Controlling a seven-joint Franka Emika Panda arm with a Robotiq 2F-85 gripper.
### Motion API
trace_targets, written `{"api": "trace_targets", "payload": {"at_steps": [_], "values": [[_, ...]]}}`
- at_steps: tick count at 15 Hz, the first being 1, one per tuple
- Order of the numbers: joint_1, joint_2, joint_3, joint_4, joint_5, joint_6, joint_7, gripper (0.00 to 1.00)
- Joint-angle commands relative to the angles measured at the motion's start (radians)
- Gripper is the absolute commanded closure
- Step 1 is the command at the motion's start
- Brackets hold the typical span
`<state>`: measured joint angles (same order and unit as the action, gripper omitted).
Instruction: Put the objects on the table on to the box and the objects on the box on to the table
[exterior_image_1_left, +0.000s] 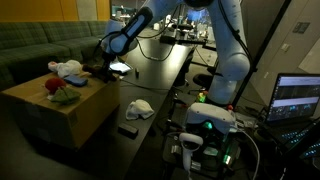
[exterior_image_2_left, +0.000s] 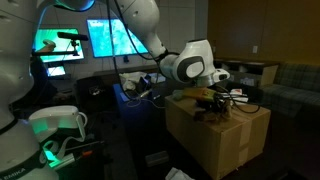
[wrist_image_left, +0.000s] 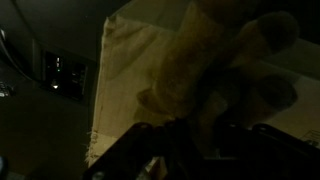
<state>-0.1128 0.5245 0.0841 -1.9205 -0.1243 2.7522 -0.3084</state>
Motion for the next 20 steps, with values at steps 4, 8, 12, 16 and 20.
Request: {"api": "trace_targets", "payload": {"at_steps": [4,8,12,16,20], "values": [[-0.055,-0.170,-0.013,-0.205,0.033,0.042,-0.027,0.87],[-0.123,-0.273,-0.035,-0.340,0.078,0.069,-0.046,0.87],[-0.178,-0.308,-0.064,-0.436,0.149,0.102,-0.099,0.87],[-0.235,-0.228,-0.050,-0.450,0.234,0.135,-0.186,0.87],[-0.305,-0.085,0.000,-0.393,0.295,0.148,-0.250,0.87]]}}
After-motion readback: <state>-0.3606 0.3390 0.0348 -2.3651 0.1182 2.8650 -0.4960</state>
